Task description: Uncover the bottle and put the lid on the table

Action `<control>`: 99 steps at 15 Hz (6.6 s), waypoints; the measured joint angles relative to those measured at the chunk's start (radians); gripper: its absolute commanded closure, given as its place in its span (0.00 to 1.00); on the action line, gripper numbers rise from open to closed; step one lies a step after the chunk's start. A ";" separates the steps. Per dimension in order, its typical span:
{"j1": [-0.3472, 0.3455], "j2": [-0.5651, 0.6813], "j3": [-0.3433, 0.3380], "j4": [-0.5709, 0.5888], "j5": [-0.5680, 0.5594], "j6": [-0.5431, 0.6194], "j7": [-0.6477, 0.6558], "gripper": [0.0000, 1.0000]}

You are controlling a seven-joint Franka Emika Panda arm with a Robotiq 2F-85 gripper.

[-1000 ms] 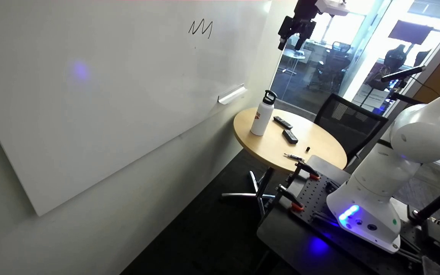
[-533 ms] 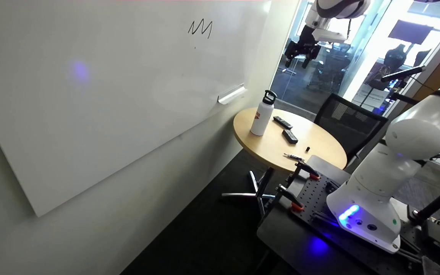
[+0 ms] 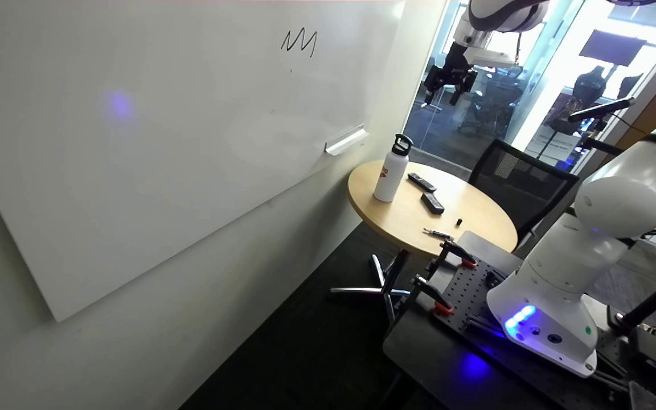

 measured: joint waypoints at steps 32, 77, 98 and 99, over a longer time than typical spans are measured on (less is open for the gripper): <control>-0.205 0.714 0.041 0.463 0.258 0.162 -0.630 0.00; -0.310 0.734 0.007 0.600 0.285 0.121 -0.597 0.95; -0.256 0.640 0.004 0.189 -0.025 0.378 -0.778 0.95; -0.255 0.634 0.014 0.139 -0.023 0.463 -0.798 0.95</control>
